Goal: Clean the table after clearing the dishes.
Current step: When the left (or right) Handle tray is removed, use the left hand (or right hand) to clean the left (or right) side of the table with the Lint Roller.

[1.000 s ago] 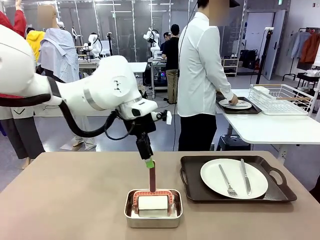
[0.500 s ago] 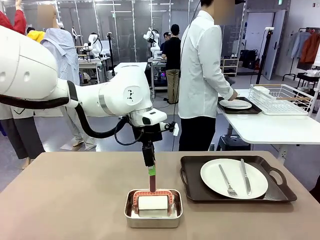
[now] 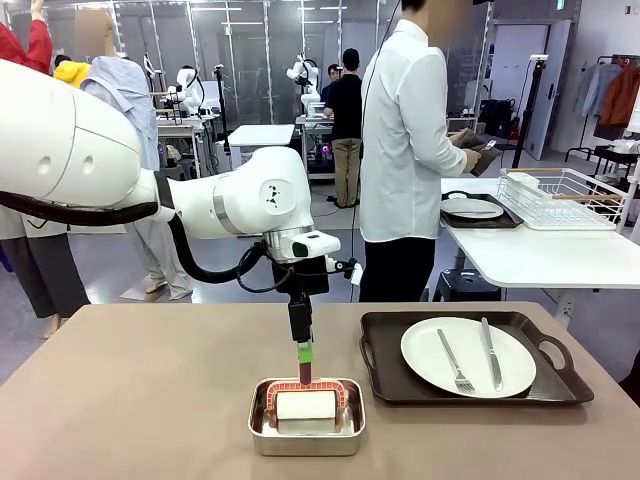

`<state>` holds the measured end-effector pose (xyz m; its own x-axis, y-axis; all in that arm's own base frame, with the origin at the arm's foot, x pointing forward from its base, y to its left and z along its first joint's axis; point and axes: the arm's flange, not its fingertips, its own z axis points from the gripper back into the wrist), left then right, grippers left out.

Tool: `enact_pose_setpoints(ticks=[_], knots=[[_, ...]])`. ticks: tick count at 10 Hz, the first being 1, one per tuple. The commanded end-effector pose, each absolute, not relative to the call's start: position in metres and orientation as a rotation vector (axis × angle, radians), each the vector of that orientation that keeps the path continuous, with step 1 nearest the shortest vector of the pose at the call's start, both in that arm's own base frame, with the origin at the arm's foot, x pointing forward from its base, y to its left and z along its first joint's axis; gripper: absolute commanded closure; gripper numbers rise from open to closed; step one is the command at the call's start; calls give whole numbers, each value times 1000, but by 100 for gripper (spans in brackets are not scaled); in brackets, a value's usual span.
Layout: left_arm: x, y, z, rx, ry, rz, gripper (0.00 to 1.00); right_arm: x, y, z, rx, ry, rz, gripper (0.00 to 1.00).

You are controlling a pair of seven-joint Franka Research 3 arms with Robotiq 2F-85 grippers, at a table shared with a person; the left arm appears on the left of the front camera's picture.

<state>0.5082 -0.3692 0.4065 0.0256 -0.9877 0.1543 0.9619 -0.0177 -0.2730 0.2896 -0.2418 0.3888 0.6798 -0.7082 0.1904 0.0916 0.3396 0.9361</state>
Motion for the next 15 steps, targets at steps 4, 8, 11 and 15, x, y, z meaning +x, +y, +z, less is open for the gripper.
enact_pose_setpoints(ticks=[4, 8, 11, 15], knots=[[517, -376, 402, -325, 146, -1543, 16, 288, -242, 391, 1123, -663, -575, 0], [514, -380, 402, -277, 185, -1542, 100, 288, -242, 391, 1123, -663, -575, 0], [513, -378, 404, -270, 189, -1543, 100, 288, -242, 391, 1123, -663, -575, 0], [497, -355, 445, -219, 150, -1305, 84, 288, -242, 391, 1123, -663, -575, 0]])
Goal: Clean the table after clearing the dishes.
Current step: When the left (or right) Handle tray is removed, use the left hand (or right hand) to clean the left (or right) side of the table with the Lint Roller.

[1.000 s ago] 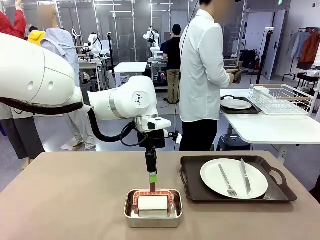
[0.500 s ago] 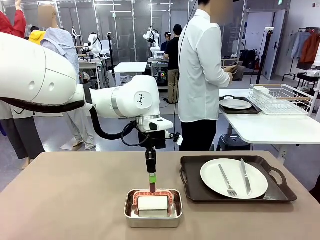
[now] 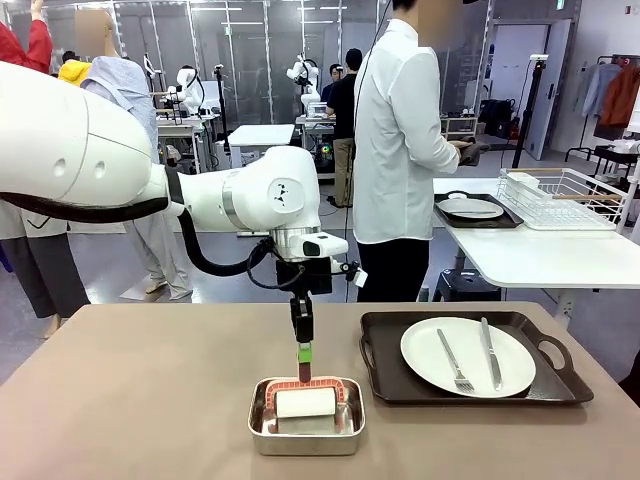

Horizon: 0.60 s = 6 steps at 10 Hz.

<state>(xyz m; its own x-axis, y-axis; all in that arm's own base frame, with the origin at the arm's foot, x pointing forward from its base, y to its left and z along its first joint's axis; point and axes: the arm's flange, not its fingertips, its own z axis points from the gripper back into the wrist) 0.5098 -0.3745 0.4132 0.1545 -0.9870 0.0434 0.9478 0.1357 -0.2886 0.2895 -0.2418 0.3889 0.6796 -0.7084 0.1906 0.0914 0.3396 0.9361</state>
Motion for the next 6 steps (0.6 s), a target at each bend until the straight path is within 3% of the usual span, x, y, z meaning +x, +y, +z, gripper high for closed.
enact_pose_setpoints(ticks=[1, 4, 6], knots=[[488, -332, 466, -267, 58, -1200, 84, 288, -242, 391, 1123, -663, -575, 0], [476, -231, 490, -396, -79, -879, 84, 288, -242, 391, 1123, -663, -575, 0], [465, -149, 474, -481, -209, -556, 84, 288, -242, 391, 1123, -663, -575, 0]])
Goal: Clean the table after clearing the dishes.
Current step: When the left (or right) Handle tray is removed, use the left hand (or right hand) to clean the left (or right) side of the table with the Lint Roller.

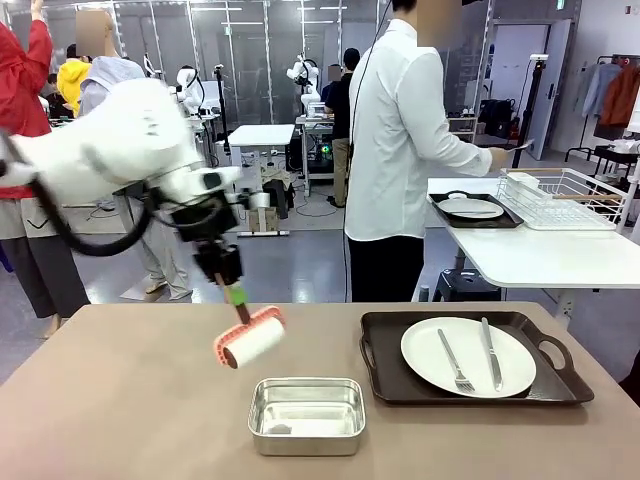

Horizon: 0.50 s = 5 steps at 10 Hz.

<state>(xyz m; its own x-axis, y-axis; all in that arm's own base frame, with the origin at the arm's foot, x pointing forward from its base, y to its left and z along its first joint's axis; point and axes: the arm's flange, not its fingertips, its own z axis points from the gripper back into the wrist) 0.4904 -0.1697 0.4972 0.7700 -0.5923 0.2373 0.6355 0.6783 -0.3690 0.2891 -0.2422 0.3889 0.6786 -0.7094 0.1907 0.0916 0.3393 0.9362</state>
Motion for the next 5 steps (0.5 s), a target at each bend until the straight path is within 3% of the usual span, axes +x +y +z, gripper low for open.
enact_pose_setpoints(ticks=[1, 3, 4, 5], knots=[[459, -111, 461, -544, -263, -393, 84, 288, -242, 391, 1123, -663, -575, 0], [455, -76, 429, -597, -297, -232, 84, 288, -242, 391, 1123, -663, -575, 0], [456, -83, 423, -586, -316, -358, 84, 288, -242, 391, 1123, -663, -575, 0], [462, -59, 438, -580, -226, -267, 84, 288, -242, 391, 1123, -663, -575, 0]])
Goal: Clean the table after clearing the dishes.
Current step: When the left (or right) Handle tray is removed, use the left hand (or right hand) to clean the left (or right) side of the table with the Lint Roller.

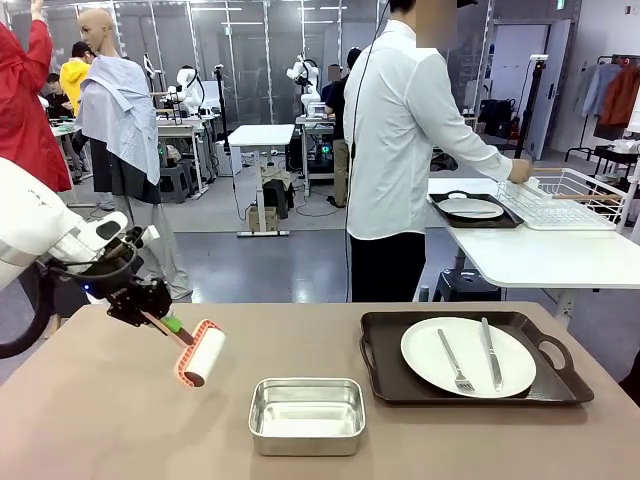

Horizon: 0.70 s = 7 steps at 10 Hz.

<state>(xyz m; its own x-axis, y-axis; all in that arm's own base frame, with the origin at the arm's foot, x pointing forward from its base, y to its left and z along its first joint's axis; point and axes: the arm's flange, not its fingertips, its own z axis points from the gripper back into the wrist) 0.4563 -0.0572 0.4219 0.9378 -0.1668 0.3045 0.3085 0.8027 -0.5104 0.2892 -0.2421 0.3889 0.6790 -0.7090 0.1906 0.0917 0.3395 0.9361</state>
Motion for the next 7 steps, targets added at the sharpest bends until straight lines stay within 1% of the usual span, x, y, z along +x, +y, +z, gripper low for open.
enact_pose_setpoints(ticks=[1, 4, 5, 6, 7], knots=[[462, -59, 438, -580, -226, -267, 84, 288, -242, 391, 1123, -663, -575, 0], [462, -59, 438, -580, -226, -267, 84, 288, -242, 391, 1123, -663, -575, 0], [460, -60, 432, -579, -249, -268, 79, 288, -242, 391, 1123, -663, -575, 0], [480, -67, 425, -613, -212, -183, 79, 288, -242, 391, 1123, -663, -575, 0], [494, -70, 413, -545, -227, -105, 79, 288, -242, 391, 1123, -663, -575, 0]])
